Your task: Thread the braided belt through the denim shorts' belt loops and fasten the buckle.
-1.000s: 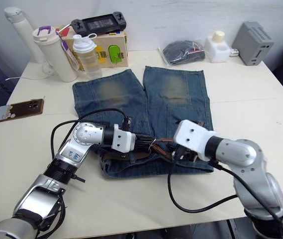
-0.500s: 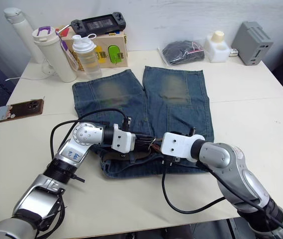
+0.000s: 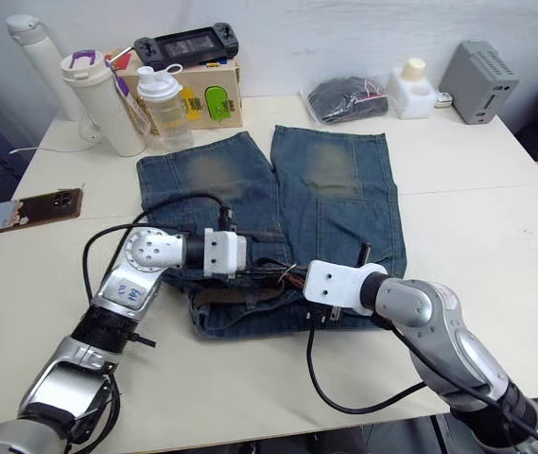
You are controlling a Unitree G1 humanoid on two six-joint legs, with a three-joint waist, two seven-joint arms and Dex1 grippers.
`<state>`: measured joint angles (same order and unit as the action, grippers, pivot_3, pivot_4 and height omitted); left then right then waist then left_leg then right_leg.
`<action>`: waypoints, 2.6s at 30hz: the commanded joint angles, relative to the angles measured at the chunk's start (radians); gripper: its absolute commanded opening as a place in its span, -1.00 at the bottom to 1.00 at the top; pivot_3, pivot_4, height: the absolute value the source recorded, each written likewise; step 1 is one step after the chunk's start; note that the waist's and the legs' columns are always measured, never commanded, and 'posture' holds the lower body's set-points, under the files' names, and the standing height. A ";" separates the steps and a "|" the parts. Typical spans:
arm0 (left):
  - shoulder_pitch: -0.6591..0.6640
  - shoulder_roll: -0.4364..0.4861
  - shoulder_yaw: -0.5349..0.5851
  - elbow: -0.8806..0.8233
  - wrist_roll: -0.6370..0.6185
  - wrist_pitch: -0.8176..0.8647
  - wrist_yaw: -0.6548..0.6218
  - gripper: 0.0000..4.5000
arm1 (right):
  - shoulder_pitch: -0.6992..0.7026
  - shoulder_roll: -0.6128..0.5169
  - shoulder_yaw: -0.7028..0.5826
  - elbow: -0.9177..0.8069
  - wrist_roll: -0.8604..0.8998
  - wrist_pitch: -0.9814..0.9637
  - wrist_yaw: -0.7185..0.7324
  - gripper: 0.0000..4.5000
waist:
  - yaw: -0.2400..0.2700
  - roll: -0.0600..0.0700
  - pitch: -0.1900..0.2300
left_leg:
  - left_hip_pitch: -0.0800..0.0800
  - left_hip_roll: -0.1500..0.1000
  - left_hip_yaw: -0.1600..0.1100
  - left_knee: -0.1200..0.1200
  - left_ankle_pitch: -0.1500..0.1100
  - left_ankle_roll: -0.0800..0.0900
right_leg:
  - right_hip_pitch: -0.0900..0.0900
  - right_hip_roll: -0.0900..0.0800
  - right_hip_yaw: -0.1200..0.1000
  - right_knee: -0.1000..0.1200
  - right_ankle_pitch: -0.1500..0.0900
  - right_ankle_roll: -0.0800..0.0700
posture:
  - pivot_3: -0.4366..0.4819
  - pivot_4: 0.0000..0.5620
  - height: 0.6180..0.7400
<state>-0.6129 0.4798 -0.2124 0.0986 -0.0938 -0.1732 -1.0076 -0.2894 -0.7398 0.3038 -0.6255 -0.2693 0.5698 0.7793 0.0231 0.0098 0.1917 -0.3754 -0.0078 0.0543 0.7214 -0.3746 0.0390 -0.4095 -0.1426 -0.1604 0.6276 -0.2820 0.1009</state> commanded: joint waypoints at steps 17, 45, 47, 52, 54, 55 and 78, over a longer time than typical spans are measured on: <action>0.242 0.161 0.026 -0.205 -0.121 0.339 -0.084 -0.82 | 0.128 -0.020 -0.118 -0.034 -0.003 -0.127 -0.066 -1.00 | 0.004 0.000 0.000 | 0.000 -0.001 -0.001 0.000 0.000 0.000 | 0.001 0.000 0.001 -0.001 0.000 0.000 | -0.05 -0.47 0.12; 0.307 0.218 -0.082 -0.093 0.150 -0.011 0.013 -0.82 | 0.464 -0.194 -0.435 0.139 -0.024 -0.489 -0.055 -1.00 | 0.024 0.004 -0.002 | 0.011 -0.001 -0.001 -0.002 -0.001 0.001 | 0.013 -0.005 0.000 -0.005 0.000 0.001 | -0.05 -0.47 0.12; 0.310 0.229 -0.071 -0.100 0.146 -0.011 0.014 -0.82 | 0.457 -0.191 -0.392 0.135 -0.050 -0.459 -0.046 -1.00 | 0.024 0.004 -0.002 | 0.012 -0.001 -0.001 -0.002 -0.001 0.001 | 0.013 -0.005 0.001 -0.005 0.000 0.001 | -0.05 -0.47 0.12; 0.336 0.264 -0.050 -0.111 0.151 -0.017 0.020 -0.85 | 0.426 -0.163 -0.317 0.136 -0.097 -0.330 -0.033 -0.59 | 0.022 0.004 -0.003 | 0.013 0.001 -0.001 -0.002 -0.002 0.000 | 0.015 -0.005 0.001 -0.005 0.000 0.000 | -0.05 -0.47 0.12; 0.344 0.262 -0.026 -0.117 0.140 -0.002 0.048 -0.85 | 0.414 -0.144 -0.315 0.123 -0.085 -0.280 -0.029 -0.28 | 0.019 0.004 -0.004 | 0.016 0.002 -0.001 -0.004 -0.002 -0.001 | 0.016 -0.005 0.001 -0.006 -0.001 -0.001 | -0.05 -0.47 0.12; 0.347 0.258 -0.014 -0.120 0.131 0.008 0.061 -0.85 | 0.412 -0.138 -0.316 0.117 -0.080 -0.261 -0.024 -0.07 | 0.018 0.004 -0.004 | 0.017 0.002 -0.001 -0.004 -0.003 -0.001 | 0.017 -0.005 0.001 -0.006 -0.001 -0.001 | -0.05 -0.47 0.12; 0.420 0.234 0.224 -0.427 -0.220 0.396 0.093 0.56 | 0.454 -0.070 -0.288 -0.071 0.014 -0.389 -0.081 1.00 | 0.024 0.002 -0.001 | 0.016 0.002 -0.001 -0.005 -0.004 -0.003 | 0.016 -0.005 0.000 -0.007 -0.001 -0.002 | -0.05 -0.47 0.12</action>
<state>-0.2012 0.7179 -0.0048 -0.2921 -0.3055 0.2294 -0.9216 0.1542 -0.8139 0.0045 -0.7035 -0.1881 0.2233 0.7506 0.0472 0.0115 0.1907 -0.3592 -0.0058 0.0533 0.7166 -0.3782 0.0365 -0.3932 -0.1476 -0.1598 0.6204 -0.2833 0.0995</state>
